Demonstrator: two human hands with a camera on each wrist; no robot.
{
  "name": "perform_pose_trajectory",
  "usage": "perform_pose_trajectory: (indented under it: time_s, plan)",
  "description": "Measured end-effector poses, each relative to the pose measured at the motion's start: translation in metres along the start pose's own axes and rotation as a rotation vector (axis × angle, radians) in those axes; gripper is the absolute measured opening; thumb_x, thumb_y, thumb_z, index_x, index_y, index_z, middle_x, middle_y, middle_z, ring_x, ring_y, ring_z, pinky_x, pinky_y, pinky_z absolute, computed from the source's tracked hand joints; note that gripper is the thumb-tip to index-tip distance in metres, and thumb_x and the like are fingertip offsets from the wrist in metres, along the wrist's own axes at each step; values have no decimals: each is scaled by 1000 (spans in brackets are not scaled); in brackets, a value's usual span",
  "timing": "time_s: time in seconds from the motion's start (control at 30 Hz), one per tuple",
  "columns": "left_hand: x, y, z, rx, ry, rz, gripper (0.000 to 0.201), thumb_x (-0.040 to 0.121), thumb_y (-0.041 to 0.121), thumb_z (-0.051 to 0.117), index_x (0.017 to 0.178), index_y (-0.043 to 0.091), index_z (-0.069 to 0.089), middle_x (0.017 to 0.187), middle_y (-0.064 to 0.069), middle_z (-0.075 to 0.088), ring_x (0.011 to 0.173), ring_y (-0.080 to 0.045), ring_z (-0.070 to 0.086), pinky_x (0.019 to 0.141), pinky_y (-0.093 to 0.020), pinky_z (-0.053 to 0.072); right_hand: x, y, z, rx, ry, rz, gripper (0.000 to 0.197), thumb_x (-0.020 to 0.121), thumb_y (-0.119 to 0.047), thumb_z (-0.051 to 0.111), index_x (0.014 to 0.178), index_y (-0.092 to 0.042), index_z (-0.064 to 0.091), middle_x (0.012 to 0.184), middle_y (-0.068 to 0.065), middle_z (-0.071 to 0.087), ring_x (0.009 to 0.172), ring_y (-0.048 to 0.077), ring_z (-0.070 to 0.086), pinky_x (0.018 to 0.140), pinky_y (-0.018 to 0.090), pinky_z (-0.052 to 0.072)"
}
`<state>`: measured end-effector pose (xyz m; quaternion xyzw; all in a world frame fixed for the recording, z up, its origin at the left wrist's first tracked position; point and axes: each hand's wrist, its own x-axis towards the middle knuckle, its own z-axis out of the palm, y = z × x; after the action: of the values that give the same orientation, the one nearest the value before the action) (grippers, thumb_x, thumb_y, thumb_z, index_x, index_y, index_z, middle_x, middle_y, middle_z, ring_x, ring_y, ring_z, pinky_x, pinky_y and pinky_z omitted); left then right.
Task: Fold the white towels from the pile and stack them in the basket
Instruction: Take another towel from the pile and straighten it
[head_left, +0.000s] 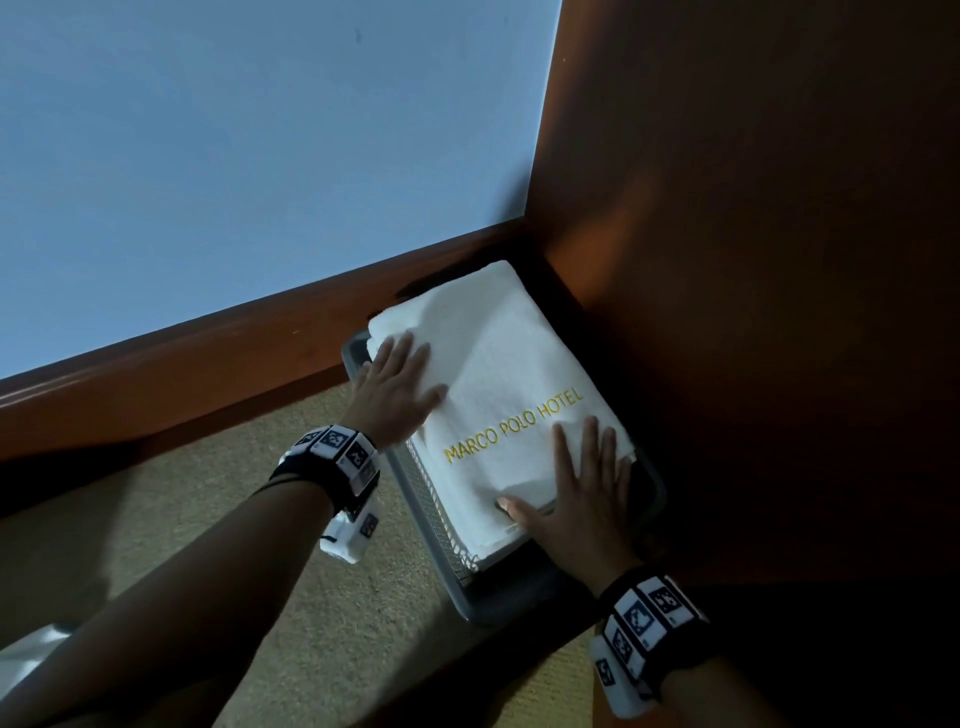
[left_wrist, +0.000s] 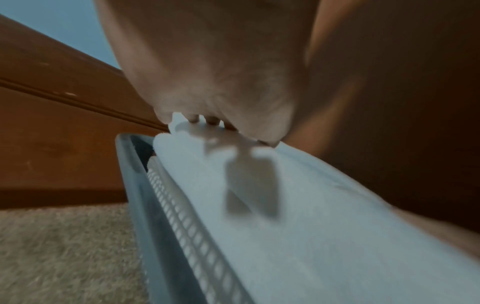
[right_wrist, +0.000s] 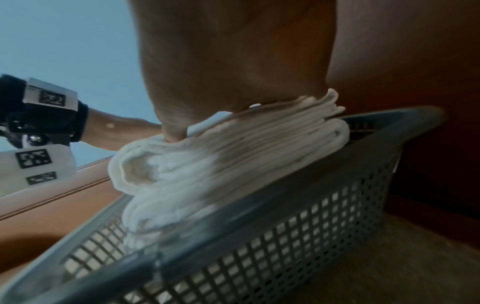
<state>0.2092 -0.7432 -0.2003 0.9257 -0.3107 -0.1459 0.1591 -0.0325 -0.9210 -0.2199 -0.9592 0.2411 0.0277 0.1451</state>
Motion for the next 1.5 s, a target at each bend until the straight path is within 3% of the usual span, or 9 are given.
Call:
perform_pose_trajectory:
  time_s: [0.13,0.3,0.43,0.6,0.8,1.03,1.23,1.37,1.5]
  plan:
    - [-28,-6,-13,-133,73,-29,67,103,53,49,160,19,34,171,-13,19,158,-30,15,125,-56,22,-3,-7,-18,19,-35,0,117,74,-96,34,166,-28,7,172,12,-15,157,30,-23,125,55,-12]
    - [-101,-40,-40,-262,153,-112,55,102,47,53,147,15,50,153,-9,46,143,-27,42,114,-49,40,-16,-40,-36,144,54,-47,76,85,-72,53,141,-20,55,161,13,38,152,32,24,123,53,24]
    - [-188,-75,-61,-323,219,-214,34,102,36,61,133,24,61,141,1,54,133,-19,48,107,-38,40,-31,-90,-39,284,123,-149,38,91,-40,72,122,-20,65,143,2,54,135,22,42,108,42,43]
    - [-311,-130,-84,-334,382,-329,23,97,23,70,119,25,71,124,4,64,117,-17,59,95,-31,40,-72,-174,-35,369,135,-314,23,92,-29,72,113,-24,65,123,-9,60,115,15,53,88,29,42]
    - [-484,-186,-109,-406,611,-487,19,92,14,74,107,25,75,102,14,72,99,-8,65,85,-25,43,-137,-277,-16,371,159,-541,17,92,-21,69,108,-15,71,106,2,69,99,23,66,82,30,47]
    - [-655,-241,-124,-409,762,-672,20,94,16,71,109,29,74,106,19,73,101,1,65,87,-19,46,-215,-415,2,406,63,-699,19,86,-13,75,104,-18,72,106,-2,71,104,22,66,91,37,52]
    - [-728,-290,-132,-385,816,-793,18,95,20,69,107,34,72,105,21,70,101,2,62,82,-17,44,-254,-530,25,447,-47,-898,16,86,-15,75,101,-20,72,104,-5,70,101,19,65,87,35,52]
    - [-743,-329,-136,-410,832,-866,16,96,21,68,107,32,71,102,17,70,102,-4,65,84,-23,47,-266,-599,45,401,-178,-958,18,92,-19,69,110,-20,70,113,-3,67,107,17,62,84,27,44]
    - [-742,-377,-146,-438,826,-919,16,96,20,67,107,31,70,102,14,70,101,-6,65,82,-17,43,-257,-674,70,352,-259,-1039,21,94,-17,66,114,-18,68,119,1,67,112,22,63,93,33,50]
